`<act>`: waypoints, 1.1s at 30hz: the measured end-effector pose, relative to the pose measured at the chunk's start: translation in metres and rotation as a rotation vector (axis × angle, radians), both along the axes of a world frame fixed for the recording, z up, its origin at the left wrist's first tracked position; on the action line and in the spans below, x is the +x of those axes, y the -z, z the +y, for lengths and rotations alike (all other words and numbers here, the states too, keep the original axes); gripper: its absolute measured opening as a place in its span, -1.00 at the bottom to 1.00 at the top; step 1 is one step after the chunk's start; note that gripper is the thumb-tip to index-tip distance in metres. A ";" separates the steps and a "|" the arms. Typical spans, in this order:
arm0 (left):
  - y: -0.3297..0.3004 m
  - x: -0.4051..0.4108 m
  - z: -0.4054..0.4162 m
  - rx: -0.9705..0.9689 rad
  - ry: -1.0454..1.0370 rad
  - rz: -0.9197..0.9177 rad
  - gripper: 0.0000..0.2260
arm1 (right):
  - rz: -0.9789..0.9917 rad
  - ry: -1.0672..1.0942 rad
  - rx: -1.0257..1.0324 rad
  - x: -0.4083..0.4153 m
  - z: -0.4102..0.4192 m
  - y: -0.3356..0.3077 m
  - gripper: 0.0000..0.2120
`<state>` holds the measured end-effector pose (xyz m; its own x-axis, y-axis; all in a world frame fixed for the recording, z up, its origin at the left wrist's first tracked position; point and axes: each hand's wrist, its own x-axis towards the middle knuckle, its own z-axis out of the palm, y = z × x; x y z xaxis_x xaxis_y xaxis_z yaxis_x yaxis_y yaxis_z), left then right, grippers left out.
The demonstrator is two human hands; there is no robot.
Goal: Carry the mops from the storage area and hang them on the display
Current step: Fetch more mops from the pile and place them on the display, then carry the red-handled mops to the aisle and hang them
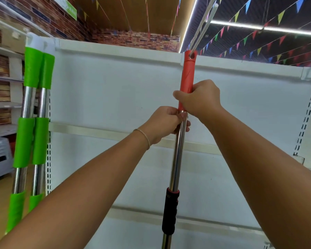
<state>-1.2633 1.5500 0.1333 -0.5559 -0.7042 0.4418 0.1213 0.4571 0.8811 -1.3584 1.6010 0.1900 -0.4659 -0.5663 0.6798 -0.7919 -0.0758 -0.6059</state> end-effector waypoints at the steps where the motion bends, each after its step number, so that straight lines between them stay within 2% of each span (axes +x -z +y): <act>1: 0.001 -0.002 -0.002 -0.002 -0.009 0.003 -0.78 | -0.003 0.001 0.001 -0.001 -0.003 0.000 -0.73; 9: 0.007 -0.013 -0.013 -0.027 -0.082 0.009 -0.75 | -0.033 0.003 0.026 -0.011 -0.021 0.000 -0.69; 19: 0.014 -0.016 -0.010 0.061 -0.125 -0.006 -0.71 | -0.075 -0.035 0.063 -0.017 -0.030 0.009 -0.59; 27: 0.027 0.006 0.004 0.034 -0.197 -0.196 -0.82 | -0.043 -0.028 0.163 -0.012 -0.016 0.015 -0.60; 29: 0.032 0.023 0.008 0.044 -0.190 -0.247 -0.83 | 0.065 0.041 0.228 -0.007 -0.006 0.026 -0.64; 33: 0.029 0.066 0.011 -0.051 -0.230 -0.324 -0.82 | 0.578 0.392 0.364 0.016 0.015 0.044 -0.79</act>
